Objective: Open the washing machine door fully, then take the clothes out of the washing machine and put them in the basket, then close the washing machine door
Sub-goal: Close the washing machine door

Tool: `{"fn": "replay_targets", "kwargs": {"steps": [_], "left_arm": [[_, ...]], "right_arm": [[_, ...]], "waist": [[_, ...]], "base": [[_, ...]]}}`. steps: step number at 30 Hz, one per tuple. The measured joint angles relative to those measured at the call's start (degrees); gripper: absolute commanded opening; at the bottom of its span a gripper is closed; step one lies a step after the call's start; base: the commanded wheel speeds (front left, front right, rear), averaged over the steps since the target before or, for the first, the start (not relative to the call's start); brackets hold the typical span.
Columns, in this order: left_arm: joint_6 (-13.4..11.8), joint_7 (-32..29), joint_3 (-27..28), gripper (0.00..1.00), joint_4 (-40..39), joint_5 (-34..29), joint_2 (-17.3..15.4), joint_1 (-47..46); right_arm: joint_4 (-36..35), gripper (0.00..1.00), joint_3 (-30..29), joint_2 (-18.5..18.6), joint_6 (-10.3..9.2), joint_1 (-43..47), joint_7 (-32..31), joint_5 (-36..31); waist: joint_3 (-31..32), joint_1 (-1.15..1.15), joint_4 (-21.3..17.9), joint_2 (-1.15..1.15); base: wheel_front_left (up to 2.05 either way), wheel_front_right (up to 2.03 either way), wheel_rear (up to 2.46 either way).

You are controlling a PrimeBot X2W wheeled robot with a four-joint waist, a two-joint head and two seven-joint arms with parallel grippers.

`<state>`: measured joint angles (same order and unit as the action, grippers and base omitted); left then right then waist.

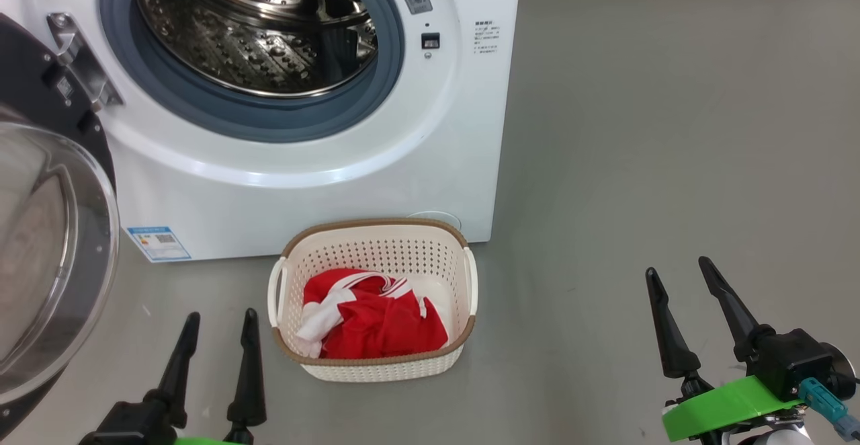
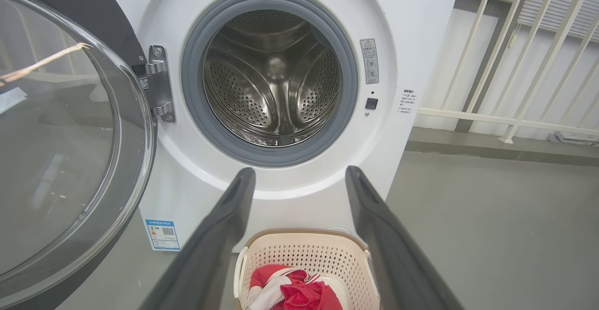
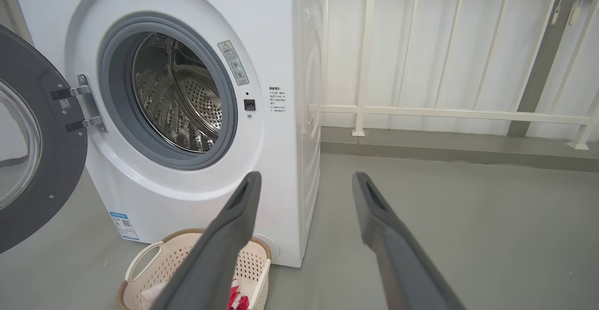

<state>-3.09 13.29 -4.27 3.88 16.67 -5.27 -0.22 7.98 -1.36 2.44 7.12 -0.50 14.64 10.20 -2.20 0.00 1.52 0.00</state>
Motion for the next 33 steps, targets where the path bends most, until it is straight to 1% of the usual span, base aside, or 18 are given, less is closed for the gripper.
{"fn": "replay_targets", "kwargs": {"steps": [12, 16, 25, 33], "left_arm": [[-1.01, 0.20, -0.25, 1.00, -0.32, -0.11, -0.22, -0.01], [-1.69, 0.16, -0.42, 1.00, -0.31, -0.96, -0.43, -0.04], [-3.53, 0.16, -0.09, 1.00, -0.87, -1.19, -0.79, -0.04], [-4.53, 0.16, -0.05, 1.00, -1.83, -1.25, -0.77, -0.03]], "right_arm": [[0.00, 1.00, 0.03, 0.00, 0.00, -0.07, 0.00, 0.31], [0.00, 1.00, 0.08, 0.00, 0.00, -0.07, 0.00, 0.36], [0.09, 1.00, 0.05, 0.00, 0.00, -0.08, 0.00, -0.16], [0.27, 1.00, 0.77, 0.00, 0.00, -0.10, -0.01, -0.29]], "waist": [[-0.60, 0.00, 1.23, 0.00], [-0.72, 0.00, 2.16, 0.00], [-0.64, 0.00, 5.86, 0.00], [-0.12, 0.00, 10.40, 0.00]], "base": [[-0.03, 0.03, 0.00], [0.00, 0.00, 0.00], [0.00, 0.00, 0.00], [0.00, 0.00, 0.00]]}}
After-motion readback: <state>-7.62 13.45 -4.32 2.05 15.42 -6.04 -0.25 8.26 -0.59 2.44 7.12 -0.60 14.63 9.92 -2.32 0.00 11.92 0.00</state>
